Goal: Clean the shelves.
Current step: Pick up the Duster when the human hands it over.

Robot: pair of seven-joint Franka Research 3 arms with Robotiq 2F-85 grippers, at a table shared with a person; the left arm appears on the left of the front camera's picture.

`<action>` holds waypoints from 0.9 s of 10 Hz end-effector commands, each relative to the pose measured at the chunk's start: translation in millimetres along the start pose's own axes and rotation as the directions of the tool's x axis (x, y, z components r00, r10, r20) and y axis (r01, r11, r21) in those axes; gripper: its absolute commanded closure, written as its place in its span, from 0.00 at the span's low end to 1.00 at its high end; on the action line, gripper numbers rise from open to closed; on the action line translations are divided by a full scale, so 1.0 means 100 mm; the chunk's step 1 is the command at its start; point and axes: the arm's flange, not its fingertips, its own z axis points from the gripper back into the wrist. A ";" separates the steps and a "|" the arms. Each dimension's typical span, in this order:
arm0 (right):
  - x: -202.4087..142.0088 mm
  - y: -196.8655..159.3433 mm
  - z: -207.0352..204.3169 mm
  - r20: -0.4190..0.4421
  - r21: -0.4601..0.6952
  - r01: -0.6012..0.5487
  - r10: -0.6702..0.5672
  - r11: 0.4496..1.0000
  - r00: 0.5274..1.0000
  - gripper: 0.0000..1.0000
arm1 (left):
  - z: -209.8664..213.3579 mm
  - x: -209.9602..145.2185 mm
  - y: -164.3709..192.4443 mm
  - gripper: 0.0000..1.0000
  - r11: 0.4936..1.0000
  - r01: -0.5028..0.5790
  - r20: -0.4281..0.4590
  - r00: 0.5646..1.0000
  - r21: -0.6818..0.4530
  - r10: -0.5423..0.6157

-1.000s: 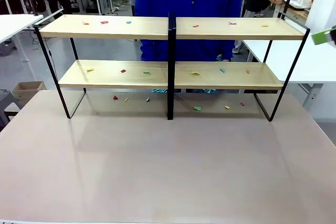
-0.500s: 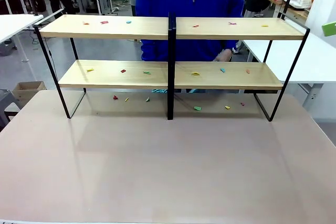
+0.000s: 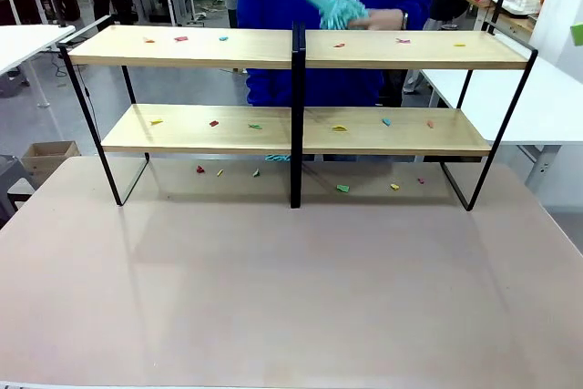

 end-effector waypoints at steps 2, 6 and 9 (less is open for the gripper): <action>-0.44 0.24 -0.15 -0.008 -0.029 0.108 -0.108 0.994 0.994 0.00 | -0.41 -0.78 -0.51 0.00 1.000 -0.014 0.006 1.000 0.013 0.014; -0.43 0.31 -0.22 -0.033 -0.004 0.145 -0.145 0.989 0.989 0.00 | -0.40 -0.80 -0.44 0.00 1.000 -0.019 -0.014 1.000 0.000 0.019; 0.01 0.09 -0.08 -0.035 -0.010 0.125 -0.125 0.992 0.991 0.00 | -0.05 -0.03 0.00 0.00 1.000 -0.005 -0.012 1.000 -0.006 0.005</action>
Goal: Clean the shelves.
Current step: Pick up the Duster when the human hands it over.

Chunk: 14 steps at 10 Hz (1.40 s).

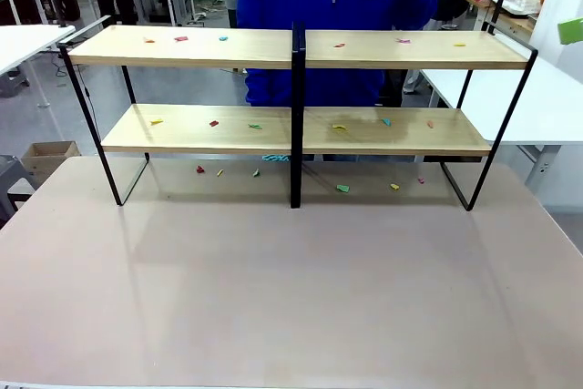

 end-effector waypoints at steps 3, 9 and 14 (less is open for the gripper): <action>-0.01 -0.02 0.01 0.003 0.001 -0.001 0.001 1.000 1.000 0.00 | 0.00 0.01 0.00 0.00 1.000 0.002 0.001 1.000 0.001 -0.002; 0.26 -0.12 -0.20 -0.047 0.078 0.121 -0.117 0.990 0.992 0.00 | 0.00 0.01 0.00 0.00 1.000 0.002 0.001 1.000 0.001 -0.002; 1.32 -0.53 -1.47 -0.355 0.220 0.758 -0.673 0.614 0.649 0.00 | 0.00 0.01 0.00 0.00 1.000 0.002 0.001 1.000 0.001 -0.002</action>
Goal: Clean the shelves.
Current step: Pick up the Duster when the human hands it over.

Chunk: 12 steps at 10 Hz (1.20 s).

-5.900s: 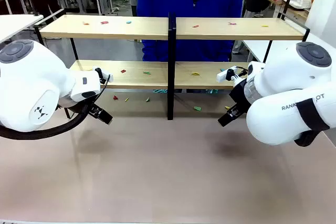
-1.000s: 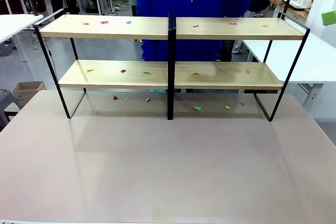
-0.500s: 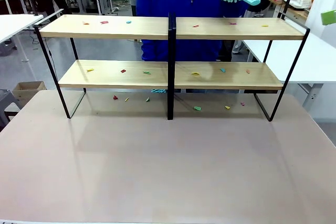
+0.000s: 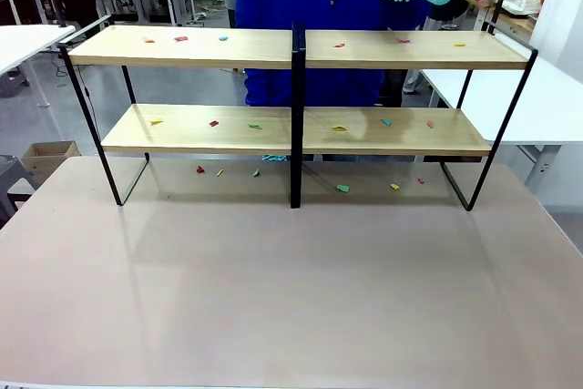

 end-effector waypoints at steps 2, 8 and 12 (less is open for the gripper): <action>0.00 0.00 0.00 0.000 0.000 0.000 0.000 1.000 1.000 0.00 | 0.00 0.01 0.00 0.00 1.000 0.000 -0.001 1.000 0.000 0.000; 0.89 -0.49 -0.60 -0.193 0.130 0.384 -0.357 0.914 0.914 0.00 | 0.00 0.01 0.00 0.00 1.000 0.000 -0.001 1.000 0.000 0.000; 1.02 -0.62 -1.00 -0.225 0.173 0.414 -0.373 0.894 0.900 0.00 | 0.00 0.01 0.00 0.00 1.000 0.000 -0.001 1.000 0.000 0.000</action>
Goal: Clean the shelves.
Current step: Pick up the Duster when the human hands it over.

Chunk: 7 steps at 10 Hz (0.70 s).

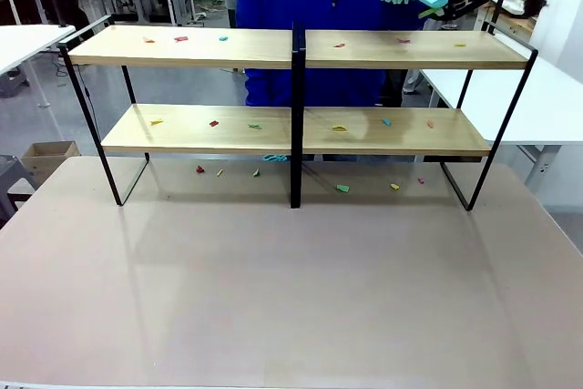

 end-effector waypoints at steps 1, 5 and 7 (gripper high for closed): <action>0.01 0.03 0.09 0.008 0.038 0.017 -0.017 0.999 1.000 0.00 | 0.00 0.01 0.00 0.00 1.000 0.000 -0.001 1.000 0.000 0.000; 0.02 0.00 0.15 0.006 0.044 0.021 -0.021 0.999 1.000 0.70 | 0.00 0.01 0.00 0.00 1.000 0.000 -0.001 1.000 0.000 0.000; 0.03 -0.04 0.13 -0.004 0.036 0.027 -0.027 0.999 1.000 1.00 | 0.00 0.01 0.00 0.00 1.000 0.000 -0.001 1.000 0.000 0.000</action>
